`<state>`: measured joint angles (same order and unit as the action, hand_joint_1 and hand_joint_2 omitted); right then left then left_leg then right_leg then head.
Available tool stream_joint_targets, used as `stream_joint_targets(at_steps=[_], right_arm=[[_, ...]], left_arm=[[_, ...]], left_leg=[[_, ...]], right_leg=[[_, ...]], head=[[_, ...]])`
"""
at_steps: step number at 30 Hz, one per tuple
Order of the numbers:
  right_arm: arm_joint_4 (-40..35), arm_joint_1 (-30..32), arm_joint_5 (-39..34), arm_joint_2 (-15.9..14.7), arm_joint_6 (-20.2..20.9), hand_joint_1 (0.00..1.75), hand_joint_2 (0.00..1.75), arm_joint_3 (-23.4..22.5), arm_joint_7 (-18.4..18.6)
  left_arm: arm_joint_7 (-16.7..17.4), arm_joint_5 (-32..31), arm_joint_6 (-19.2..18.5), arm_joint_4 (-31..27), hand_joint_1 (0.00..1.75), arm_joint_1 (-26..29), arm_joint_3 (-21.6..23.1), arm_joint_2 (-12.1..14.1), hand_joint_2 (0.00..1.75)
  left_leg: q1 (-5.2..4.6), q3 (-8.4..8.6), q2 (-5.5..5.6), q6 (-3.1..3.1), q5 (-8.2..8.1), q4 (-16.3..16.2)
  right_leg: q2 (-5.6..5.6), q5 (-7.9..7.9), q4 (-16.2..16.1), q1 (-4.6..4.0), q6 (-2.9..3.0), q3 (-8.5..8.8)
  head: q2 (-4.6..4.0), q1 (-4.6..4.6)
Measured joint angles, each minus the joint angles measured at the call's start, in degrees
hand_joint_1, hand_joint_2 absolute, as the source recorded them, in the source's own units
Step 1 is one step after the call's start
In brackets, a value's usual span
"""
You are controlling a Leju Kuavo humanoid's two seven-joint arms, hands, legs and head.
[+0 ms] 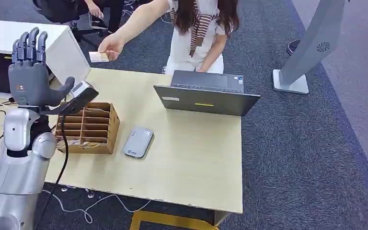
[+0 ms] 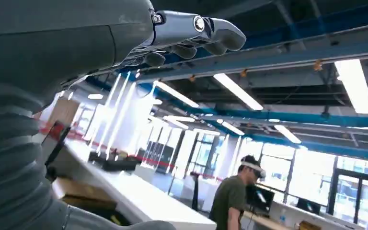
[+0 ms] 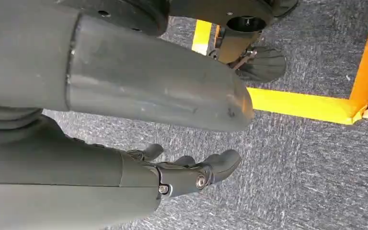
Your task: Pass the card to the sensor for recognition and then transmit it.
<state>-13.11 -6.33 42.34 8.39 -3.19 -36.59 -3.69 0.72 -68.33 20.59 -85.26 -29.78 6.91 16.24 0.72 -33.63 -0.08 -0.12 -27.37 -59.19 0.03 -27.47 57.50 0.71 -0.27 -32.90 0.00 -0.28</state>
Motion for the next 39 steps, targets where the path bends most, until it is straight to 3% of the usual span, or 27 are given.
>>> stream_joint_targets(at_steps=[3, 8, 9, 12, 29, 30, 34, 35, 39], right_arm=[[0.1, -0.2, 0.5, 0.0, 0.1, 0.00, 0.00, 0.1, 0.1], [0.1, -0.2, 0.6, 0.0, 0.2, 0.00, 0.00, 0.2, 0.2], [0.2, -0.2, 0.7, 0.0, 0.3, 0.00, 0.00, 0.3, 0.7], [0.4, -0.2, 1.0, 0.0, 0.9, 0.00, 0.00, 0.3, 1.2], [0.6, -0.2, 1.6, 0.0, 1.0, 0.00, 0.00, 0.4, 1.2], [0.7, -0.2, 1.6, 0.0, 1.0, 0.00, 0.00, 0.4, 1.2], [0.7, -0.2, 1.6, 0.0, 1.0, 0.00, 0.00, 0.4, 1.0], [0.7, -0.2, 1.6, 0.0, 1.0, 0.00, 0.00, 0.4, 1.0], [0.7, -0.2, 1.6, 0.0, 0.9, 0.00, 0.00, 0.4, 0.9]], left_arm=[[1.4, -3.5, -1.1, 2.0, 0.00, -1.6, 3.5, 0.9, 1.75], [1.9, -4.5, -1.5, 2.9, 0.00, -2.1, 4.7, 1.0, 1.75], [3.9, -7.7, -2.8, 6.1, 0.00, -3.7, 8.5, 1.7, 1.75], [6.1, -9.9, -3.9, 8.8, 0.00, -4.9, 11.4, 2.1, 1.75], [7.2, -10.2, -3.5, 14.4, 0.00, -6.1, 14.0, 2.1, 1.75], [7.2, -10.2, -3.5, 14.4, 0.35, -6.0, 14.1, 2.1, 1.75], [7.1, -10.1, -3.3, 14.5, 0.35, -6.0, 14.5, 2.1, 1.75], [7.1, -10.1, -3.3, 14.5, 1.75, -6.0, 14.6, 2.1, 1.75], [7.1, -10.0, -3.3, 14.6, 1.75, -6.0, 14.9, 2.1, 1.75]], left_leg=[[0.00, 0.00, -0.01, 0.01, 0.00, 0.0], [0.00, 0.00, -0.01, 0.01, 0.01, 0.0], [0.00, 0.00, -0.01, 0.01, 0.01, 0.0], [0.00, -0.01, -0.01, 0.02, 0.01, 0.0], [0.00, -0.01, -0.02, 0.02, 0.01, 0.0], [0.00, -0.01, -0.02, 0.02, 0.01, 0.0], [0.00, -0.02, -0.02, 0.02, 0.01, 0.0], [0.00, -0.02, -0.02, 0.02, 0.01, 0.0], [0.00, -0.02, -0.02, 0.02, 0.01, 0.0]], right_leg=[[-0.02, 0.01, 0.0, 0.00, 0.01, -0.01], [-0.01, 0.01, 0.0, 0.00, 0.00, -0.01], [-0.01, 0.02, 0.0, 0.00, 0.00, -0.01], [-0.02, 0.02, 0.0, 0.00, 0.00, -0.01], [-0.04, 0.01, 0.0, 0.00, 0.00, -0.01], [-0.04, 0.01, 0.0, 0.00, 0.00, -0.02], [-0.04, 0.01, 0.0, 0.00, 0.00, -0.01], [-0.04, 0.01, 0.0, 0.00, 0.00, -0.01], [-0.04, 0.01, 0.0, 0.00, 0.00, -0.01]], head=[[0.00, 0.00], [0.00, -0.02], [-0.02, -0.02], [0.00, -0.02], [0.00, -0.02], [-0.02, 0.00], [0.00, -0.02], [0.00, 0.00], [0.00, -0.02]])
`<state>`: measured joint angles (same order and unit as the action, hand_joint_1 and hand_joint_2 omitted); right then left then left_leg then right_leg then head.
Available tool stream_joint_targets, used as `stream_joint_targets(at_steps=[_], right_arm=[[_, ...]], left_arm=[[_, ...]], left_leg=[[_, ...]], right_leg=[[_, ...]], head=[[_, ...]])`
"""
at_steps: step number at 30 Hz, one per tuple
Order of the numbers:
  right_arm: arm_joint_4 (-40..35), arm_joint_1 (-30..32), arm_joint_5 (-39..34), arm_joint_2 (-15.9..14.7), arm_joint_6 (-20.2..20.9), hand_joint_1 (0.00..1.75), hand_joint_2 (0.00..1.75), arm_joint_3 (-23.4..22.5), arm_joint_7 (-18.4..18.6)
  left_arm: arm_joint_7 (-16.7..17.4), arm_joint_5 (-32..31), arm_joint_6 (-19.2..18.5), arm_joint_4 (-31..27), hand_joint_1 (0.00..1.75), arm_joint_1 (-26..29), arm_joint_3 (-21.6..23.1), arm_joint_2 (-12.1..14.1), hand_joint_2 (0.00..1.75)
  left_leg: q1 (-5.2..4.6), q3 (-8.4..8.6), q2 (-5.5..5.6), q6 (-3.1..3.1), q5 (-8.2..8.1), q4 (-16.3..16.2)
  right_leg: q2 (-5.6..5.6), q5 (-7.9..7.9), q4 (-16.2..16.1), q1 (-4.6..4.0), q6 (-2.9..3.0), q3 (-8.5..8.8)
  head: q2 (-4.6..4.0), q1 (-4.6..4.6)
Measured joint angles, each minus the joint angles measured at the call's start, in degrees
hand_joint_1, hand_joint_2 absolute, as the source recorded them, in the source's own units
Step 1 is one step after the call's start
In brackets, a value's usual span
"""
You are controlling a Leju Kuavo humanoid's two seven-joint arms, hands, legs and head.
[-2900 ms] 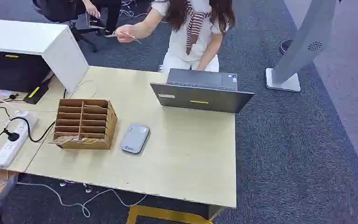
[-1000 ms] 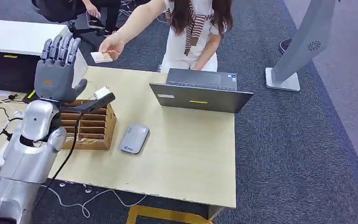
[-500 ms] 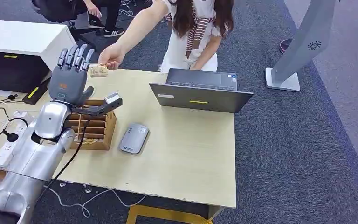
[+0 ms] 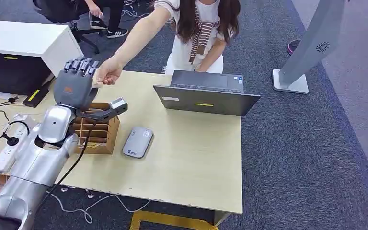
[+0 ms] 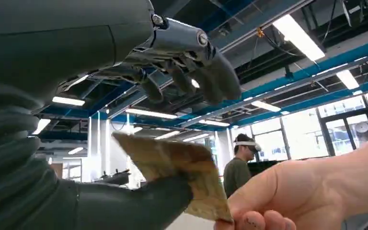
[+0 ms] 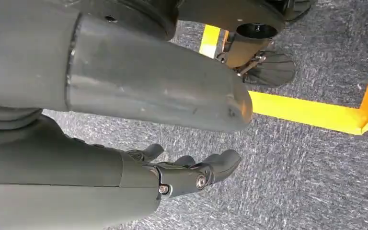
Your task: Pass the card to the sensor for recognition and then transmit it.
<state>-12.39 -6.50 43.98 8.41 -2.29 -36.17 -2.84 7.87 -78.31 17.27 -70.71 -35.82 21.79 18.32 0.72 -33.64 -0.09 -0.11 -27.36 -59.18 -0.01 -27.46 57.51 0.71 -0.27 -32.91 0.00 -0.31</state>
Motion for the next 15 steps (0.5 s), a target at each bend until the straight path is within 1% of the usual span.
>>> stream_joint_targets(at_steps=[15], right_arm=[[0.0, -0.1, 0.1, 0.0, 0.0, 0.00, 0.00, 0.0, -0.2]], left_arm=[[-0.3, 0.9, -0.3, 0.8, 1.75, 0.0, 0.5, 0.0, 1.75]], left_leg=[[0.00, 0.00, -0.01, 0.00, 0.00, 0.0]], right_leg=[[-0.02, 0.00, 0.0, 0.00, 0.00, 0.00]], head=[[-0.02, 0.00]])
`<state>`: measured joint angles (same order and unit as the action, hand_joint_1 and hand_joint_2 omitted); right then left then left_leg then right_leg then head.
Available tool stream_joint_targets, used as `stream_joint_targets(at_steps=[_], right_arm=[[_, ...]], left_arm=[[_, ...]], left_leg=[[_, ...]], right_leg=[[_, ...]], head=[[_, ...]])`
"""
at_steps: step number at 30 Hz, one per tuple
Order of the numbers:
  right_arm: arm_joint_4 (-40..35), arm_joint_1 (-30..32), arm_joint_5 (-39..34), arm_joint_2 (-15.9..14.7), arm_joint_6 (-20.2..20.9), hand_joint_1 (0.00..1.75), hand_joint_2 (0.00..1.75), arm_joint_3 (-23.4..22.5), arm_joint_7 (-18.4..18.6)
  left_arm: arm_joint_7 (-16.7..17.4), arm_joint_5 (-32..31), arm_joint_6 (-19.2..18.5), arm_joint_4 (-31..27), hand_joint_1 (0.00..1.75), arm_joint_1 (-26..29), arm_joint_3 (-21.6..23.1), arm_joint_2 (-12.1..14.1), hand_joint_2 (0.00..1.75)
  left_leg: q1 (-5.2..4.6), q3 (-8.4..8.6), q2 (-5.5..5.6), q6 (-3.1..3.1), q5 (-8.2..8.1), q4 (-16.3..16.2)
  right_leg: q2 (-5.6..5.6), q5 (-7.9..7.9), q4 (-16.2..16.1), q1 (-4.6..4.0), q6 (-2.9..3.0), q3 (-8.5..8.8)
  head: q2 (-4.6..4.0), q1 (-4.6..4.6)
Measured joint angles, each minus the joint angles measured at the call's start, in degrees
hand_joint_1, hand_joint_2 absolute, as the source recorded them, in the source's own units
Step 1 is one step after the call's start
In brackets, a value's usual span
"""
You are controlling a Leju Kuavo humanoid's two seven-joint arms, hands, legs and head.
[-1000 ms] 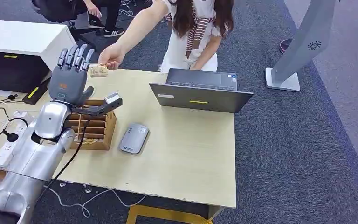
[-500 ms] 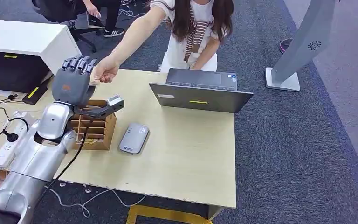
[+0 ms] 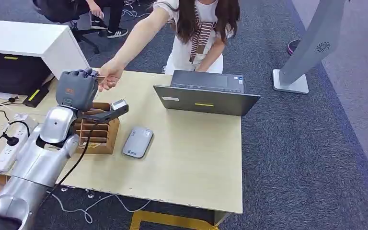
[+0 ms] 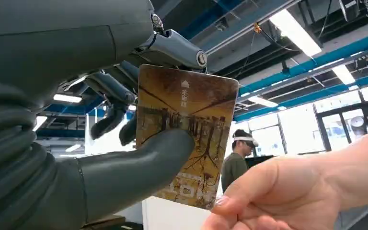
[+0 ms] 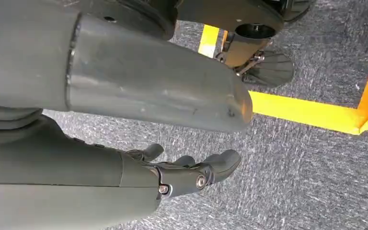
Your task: Pass the card to the sensor for recognition and then transmit it.
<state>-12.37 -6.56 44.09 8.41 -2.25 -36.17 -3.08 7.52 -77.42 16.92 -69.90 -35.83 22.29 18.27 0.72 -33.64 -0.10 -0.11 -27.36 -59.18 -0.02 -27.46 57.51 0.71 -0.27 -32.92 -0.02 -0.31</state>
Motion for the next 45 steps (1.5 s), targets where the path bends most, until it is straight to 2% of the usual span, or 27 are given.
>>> stream_joint_targets(at_steps=[6, 12, 22, 29, 37, 45], right_arm=[[0.0, 0.0, 0.0, 0.0, 0.0, 0.00, 0.00, 0.0, 0.1], [0.0, 0.0, 0.0, 0.0, -0.1, 0.00, 0.00, 0.0, 0.1], [0.1, 0.1, 0.5, 0.0, -0.4, 0.00, 0.00, 0.0, 0.4], [0.2, 0.1, 0.7, 0.0, -0.1, 0.00, 0.00, 0.0, 0.5], [0.2, 0.2, 0.9, 0.0, 0.2, 0.00, 0.00, 0.0, 0.6], [0.2, 0.2, 1.2, 0.3, 0.2, 0.00, 0.00, 0.0, 0.6]], left_arm=[[-0.5, 1.0, 0.4, 0.5, 1.75, 0.1, 0.1, -0.6, 1.75], [-1.6, 1.5, 2.1, 0.5, 1.75, 3.0, 1.4, -2.8, 1.75], [-0.9, 0.6, 2.1, 0.7, 1.75, 7.8, 5.3, -6.1, 1.75], [1.4, 0.3, -1.7, 2.6, 1.75, 7.9, 5.4, -6.6, 1.75], [2.1, 0.8, -5.9, 7.0, 1.75, 7.8, 5.4, -7.1, 1.75], [1.9, 1.2, -6.0, 10.8, 1.75, 7.7, 5.4, -7.5, 1.75]], left_leg=[[0.00, 0.00, 0.00, 0.00, 0.00, 0.0], [-0.02, 0.00, -0.02, 0.00, 0.00, 0.0], [-0.02, 0.00, -0.03, 0.00, -0.01, 0.0], [-0.01, 0.00, -0.01, 0.00, 0.00, 0.0], [-0.01, -0.01, -0.01, 0.00, 0.00, 0.0], [-0.01, -0.01, -0.01, 0.00, 0.00, 0.0]], right_leg=[[0.00, 0.00, 0.0, 0.00, 0.00, 0.00], [-0.01, 0.00, 0.0, 0.01, 0.00, 0.00], [0.00, 0.01, 0.0, 0.02, -0.01, 0.00], [0.00, 0.01, 0.0, 0.01, -0.01, 0.00], [0.00, 0.00, 0.0, 0.01, -0.01, 0.00], [0.00, 0.01, 0.0, 0.01, -0.01, 0.00]], head=[[0.02, 0.02], [0.02, 0.02], [0.02, 0.02], [0.02, 0.02], [0.00, 0.02], [0.02, 0.00]])
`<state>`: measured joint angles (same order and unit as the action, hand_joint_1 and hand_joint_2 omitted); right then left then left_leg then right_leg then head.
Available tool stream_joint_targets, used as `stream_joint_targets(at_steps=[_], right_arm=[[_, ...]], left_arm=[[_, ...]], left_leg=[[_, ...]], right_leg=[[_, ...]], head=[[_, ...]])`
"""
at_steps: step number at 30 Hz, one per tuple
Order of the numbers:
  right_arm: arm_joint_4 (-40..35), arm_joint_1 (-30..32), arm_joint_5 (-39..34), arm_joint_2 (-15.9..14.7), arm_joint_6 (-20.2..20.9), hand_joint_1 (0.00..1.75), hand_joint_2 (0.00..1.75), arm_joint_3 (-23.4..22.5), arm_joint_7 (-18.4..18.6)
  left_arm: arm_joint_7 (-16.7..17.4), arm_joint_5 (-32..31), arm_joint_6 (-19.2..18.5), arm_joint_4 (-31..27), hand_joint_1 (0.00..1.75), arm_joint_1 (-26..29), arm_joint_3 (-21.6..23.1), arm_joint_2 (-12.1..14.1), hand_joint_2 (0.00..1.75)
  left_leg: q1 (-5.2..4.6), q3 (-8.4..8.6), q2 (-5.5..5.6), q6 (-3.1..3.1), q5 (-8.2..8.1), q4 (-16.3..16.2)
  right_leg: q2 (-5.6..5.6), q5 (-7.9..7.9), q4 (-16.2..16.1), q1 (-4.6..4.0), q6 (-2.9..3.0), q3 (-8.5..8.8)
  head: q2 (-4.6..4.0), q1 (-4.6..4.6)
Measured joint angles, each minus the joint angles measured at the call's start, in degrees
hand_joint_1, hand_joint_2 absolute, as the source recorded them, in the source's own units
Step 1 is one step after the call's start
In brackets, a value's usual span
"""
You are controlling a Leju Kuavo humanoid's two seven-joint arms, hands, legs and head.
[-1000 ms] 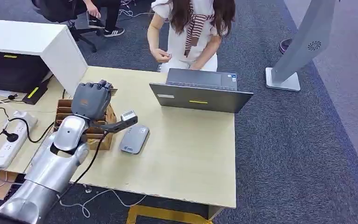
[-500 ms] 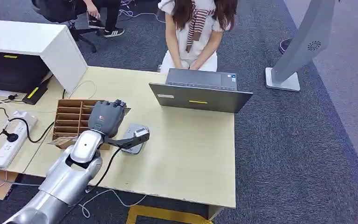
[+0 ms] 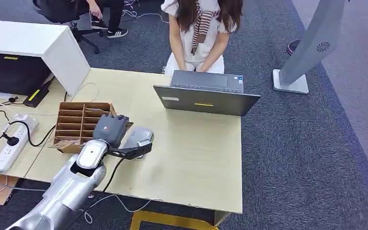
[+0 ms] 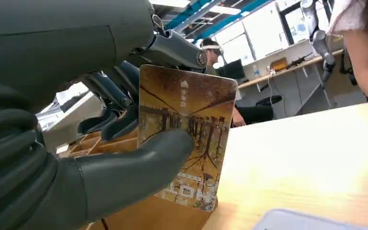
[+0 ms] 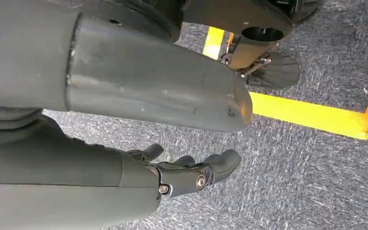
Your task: Pass the card to the sensor for recognition and then transmit it.
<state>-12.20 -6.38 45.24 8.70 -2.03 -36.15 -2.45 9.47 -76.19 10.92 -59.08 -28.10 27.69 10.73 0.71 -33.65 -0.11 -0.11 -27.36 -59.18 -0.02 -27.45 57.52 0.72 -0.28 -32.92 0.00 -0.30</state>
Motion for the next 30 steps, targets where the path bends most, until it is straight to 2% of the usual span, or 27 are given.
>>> stream_joint_targets(at_steps=[5, 11, 21, 30], right_arm=[[0.0, 0.0, 0.7, 0.3, 0.0, 0.00, 0.00, 0.1, 0.5], [0.0, 0.0, 0.8, 0.6, -0.1, 0.00, 0.00, 0.4, 0.5], [0.0, 0.0, 0.8, 0.7, -0.1, 0.00, 0.00, 0.4, 0.5], [0.0, 0.0, 1.4, 0.8, 0.0, 0.00, 0.00, 0.7, 0.5]], left_arm=[[-1.7, -0.2, 3.4, 2.5, 1.75, 0.0, 0.0, -1.0, 1.75], [-2.3, -0.2, 6.0, 3.7, 1.75, 0.0, 0.0, -2.0, 1.75], [-3.0, 1.3, 8.2, 4.1, 1.75, 0.0, 0.0, -2.7, 1.75], [-5.2, 2.1, 10.8, 4.1, 1.75, 1.8, 0.0, -3.2, 1.75]], left_leg=[[0.00, 0.00, 0.00, 0.00, 0.00, 0.0], [-0.01, -0.01, 0.01, 0.00, 0.00, 0.0], [0.00, -0.01, 0.01, 0.00, 0.00, 0.0], [-0.01, -0.01, 0.01, 0.00, 0.00, 0.0]], right_leg=[[0.00, 0.00, 0.0, 0.00, 0.00, 0.00], [0.01, 0.00, 0.0, 0.00, 0.00, 0.00], [0.01, 0.00, 0.0, 0.00, 0.00, 0.01], [0.01, 0.00, 0.0, 0.01, 0.00, 0.01]], head=[[0.00, 0.02], [0.00, 0.00], [0.00, 0.02], [-0.02, 0.02]])
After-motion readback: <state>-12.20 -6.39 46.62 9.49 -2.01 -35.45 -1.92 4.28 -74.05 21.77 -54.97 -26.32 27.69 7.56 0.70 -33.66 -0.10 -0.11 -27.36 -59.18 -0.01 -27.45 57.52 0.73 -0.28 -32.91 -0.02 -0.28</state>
